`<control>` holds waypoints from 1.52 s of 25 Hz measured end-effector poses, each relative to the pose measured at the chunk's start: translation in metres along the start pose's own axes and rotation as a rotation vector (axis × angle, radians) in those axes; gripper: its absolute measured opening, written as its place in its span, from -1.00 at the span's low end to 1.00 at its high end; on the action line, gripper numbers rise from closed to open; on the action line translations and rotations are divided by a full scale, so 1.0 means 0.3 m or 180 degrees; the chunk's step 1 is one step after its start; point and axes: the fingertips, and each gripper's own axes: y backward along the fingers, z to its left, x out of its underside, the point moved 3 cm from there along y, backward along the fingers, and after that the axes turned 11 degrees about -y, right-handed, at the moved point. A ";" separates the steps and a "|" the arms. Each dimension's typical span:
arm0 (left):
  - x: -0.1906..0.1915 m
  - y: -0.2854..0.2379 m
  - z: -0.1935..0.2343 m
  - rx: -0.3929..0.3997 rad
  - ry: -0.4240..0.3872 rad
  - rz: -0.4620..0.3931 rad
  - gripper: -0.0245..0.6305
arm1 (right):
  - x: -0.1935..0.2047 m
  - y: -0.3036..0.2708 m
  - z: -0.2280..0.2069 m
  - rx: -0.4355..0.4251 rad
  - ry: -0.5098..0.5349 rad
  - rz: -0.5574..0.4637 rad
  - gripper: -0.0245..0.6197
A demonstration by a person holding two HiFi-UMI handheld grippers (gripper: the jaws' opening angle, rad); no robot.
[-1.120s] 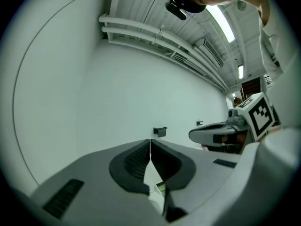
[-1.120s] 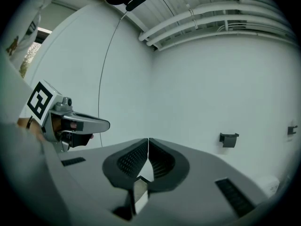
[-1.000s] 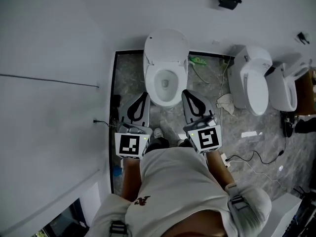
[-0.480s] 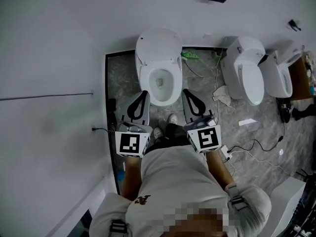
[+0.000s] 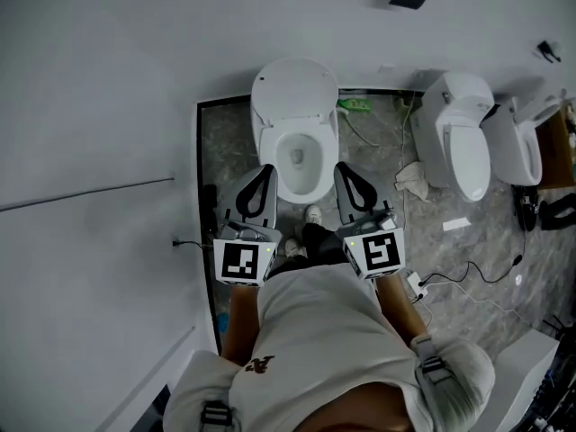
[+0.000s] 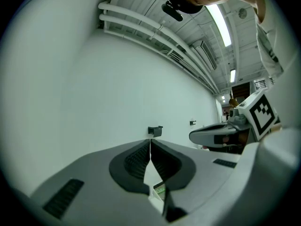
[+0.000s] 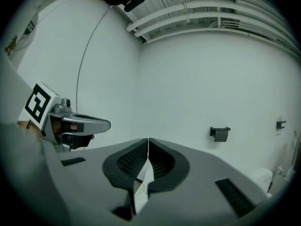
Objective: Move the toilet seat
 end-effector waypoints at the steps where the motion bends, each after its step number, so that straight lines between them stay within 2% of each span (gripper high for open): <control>1: 0.003 -0.023 0.006 -0.0015 0.0018 0.0013 -0.85 | 0.001 -0.021 -0.015 -0.0017 -0.0010 0.0011 -0.86; 8: 0.057 -0.186 0.040 -0.0094 0.0106 0.0132 -0.85 | 0.036 -0.160 -0.128 -0.0104 -0.0074 0.0128 -0.86; 14: 0.151 -0.311 0.058 -0.0085 0.0164 0.0297 -0.85 | 0.114 -0.264 -0.232 -0.0067 -0.0199 0.0282 -0.86; 20: 0.290 -0.413 0.095 -0.0081 0.0239 0.0540 -0.85 | 0.219 -0.366 -0.295 -0.0097 -0.0292 0.0443 -0.86; 23: 0.358 -0.444 0.108 -0.0076 0.0176 0.0588 -0.85 | 0.292 -0.400 -0.314 -0.0110 -0.0324 0.0575 -0.86; 26: 0.420 -0.479 0.110 -0.0091 0.0302 0.0721 -0.85 | 0.352 -0.435 -0.318 -0.0128 -0.0341 0.0649 -0.86; 30: 0.519 -0.516 0.116 -0.0122 0.0377 0.0801 -0.85 | 0.433 -0.480 -0.325 -0.0125 -0.0328 0.0729 -0.85; 38: 0.702 -0.552 0.096 -0.0142 0.0361 0.0944 -0.85 | 0.608 -0.517 -0.363 -0.0083 -0.0428 0.0910 -0.85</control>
